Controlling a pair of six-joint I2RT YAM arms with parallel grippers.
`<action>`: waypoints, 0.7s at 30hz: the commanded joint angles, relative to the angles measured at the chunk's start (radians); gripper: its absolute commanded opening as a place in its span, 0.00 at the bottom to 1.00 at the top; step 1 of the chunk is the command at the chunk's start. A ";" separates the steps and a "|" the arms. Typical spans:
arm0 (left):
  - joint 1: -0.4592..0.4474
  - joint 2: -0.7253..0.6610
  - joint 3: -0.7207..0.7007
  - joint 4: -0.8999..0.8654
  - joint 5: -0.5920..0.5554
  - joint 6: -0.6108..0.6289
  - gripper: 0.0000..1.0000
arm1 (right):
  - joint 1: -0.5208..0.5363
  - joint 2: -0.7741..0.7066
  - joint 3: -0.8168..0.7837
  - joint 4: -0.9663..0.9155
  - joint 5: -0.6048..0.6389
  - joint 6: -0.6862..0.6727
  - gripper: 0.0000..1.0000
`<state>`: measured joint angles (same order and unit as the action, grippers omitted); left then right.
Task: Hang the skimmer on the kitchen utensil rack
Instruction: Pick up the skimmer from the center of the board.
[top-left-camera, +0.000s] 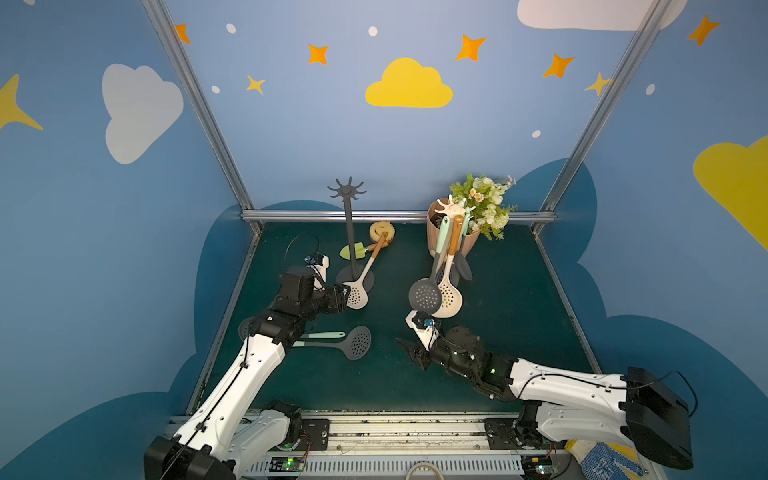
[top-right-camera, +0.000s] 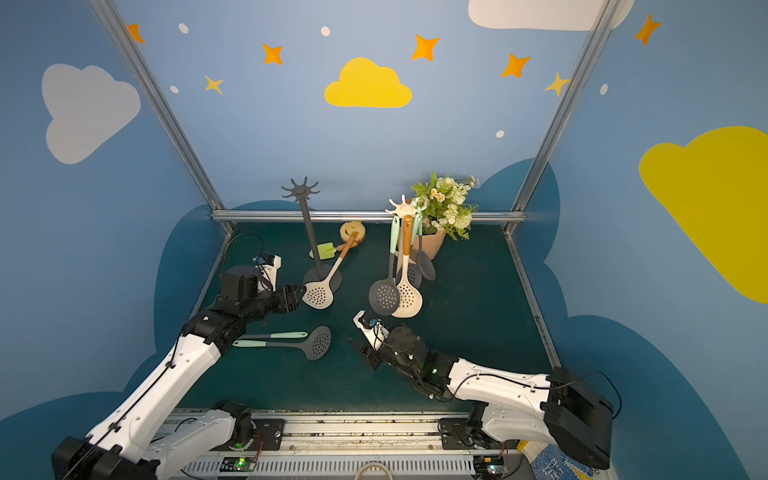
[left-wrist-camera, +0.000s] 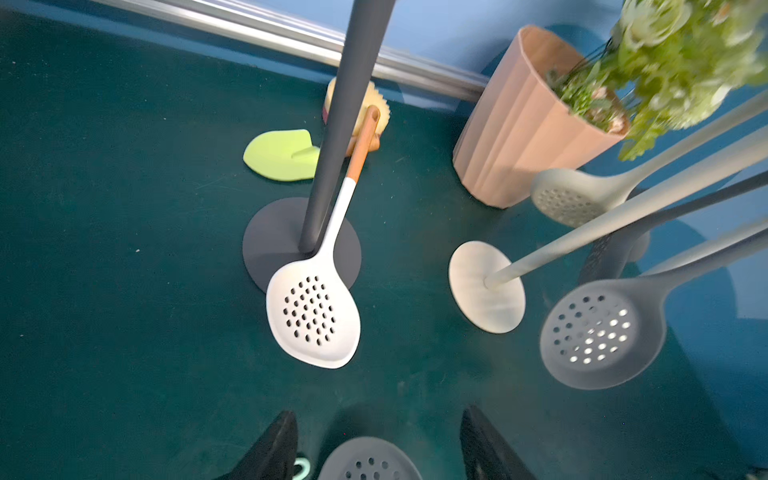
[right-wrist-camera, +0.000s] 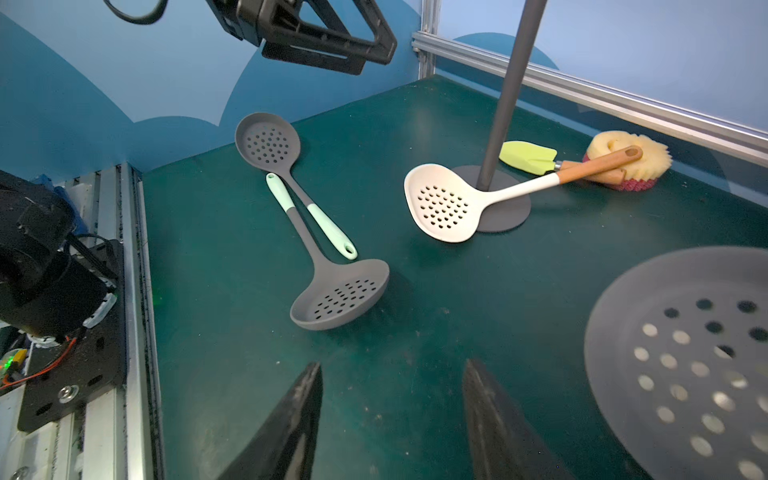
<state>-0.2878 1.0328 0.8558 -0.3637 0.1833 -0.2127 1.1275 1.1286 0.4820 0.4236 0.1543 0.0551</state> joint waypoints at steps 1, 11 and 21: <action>-0.029 0.064 0.049 -0.054 -0.122 0.018 0.67 | -0.002 -0.061 -0.041 -0.012 0.039 0.036 0.54; -0.025 0.266 0.096 -0.172 -0.267 -0.238 0.73 | -0.019 -0.231 -0.150 -0.046 0.081 0.072 0.55; 0.000 0.443 0.113 -0.173 -0.139 -0.427 0.74 | -0.032 -0.258 -0.176 -0.049 0.076 0.088 0.55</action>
<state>-0.2985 1.4433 0.9470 -0.5243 0.0013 -0.5507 1.1027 0.8864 0.3195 0.3801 0.2237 0.1280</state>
